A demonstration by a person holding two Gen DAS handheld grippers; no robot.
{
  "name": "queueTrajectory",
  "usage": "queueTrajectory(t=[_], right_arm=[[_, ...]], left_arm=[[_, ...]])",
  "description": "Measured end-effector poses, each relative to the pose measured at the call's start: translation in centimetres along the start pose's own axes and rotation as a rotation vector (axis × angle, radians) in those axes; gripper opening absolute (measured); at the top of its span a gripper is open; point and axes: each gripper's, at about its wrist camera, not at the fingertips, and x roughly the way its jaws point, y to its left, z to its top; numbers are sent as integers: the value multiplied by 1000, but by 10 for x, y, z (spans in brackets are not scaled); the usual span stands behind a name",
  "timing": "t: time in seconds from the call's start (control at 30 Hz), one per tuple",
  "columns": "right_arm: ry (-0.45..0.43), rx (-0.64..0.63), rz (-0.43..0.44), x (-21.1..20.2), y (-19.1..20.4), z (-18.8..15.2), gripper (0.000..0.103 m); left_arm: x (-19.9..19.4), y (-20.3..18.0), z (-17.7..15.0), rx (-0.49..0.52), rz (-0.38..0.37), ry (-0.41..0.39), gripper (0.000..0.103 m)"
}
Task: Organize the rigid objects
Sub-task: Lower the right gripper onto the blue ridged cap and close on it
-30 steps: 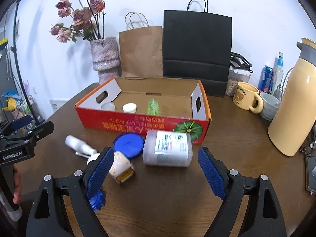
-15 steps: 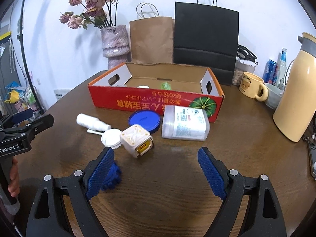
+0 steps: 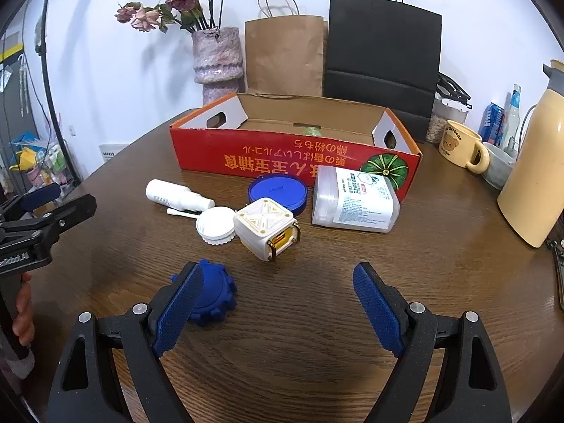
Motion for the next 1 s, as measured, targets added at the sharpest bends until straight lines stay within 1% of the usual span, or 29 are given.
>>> queueTrajectory(t=[0.2, 0.37, 0.53, 0.8, 1.0], right_arm=[[27, -24, 9, 6, 7, -4, 91], [50, -51, 29, 10, 16, -6, 91], [101, -84, 44, 22, 27, -10, 91], [198, -97, 74, 46, 39, -9, 91], [203, -105, 87, 51, 43, -7, 90]], left_arm=[[-2, 4, 0, -9, -17, 4, 103], [-4, 2, -2, 13, -16, 6, 103], [-5, 1, -5, 34, -17, 19, 103], [-3, 2, -5, 28, -9, 31, 103], [-1, 5, -5, 13, -9, 45, 103]])
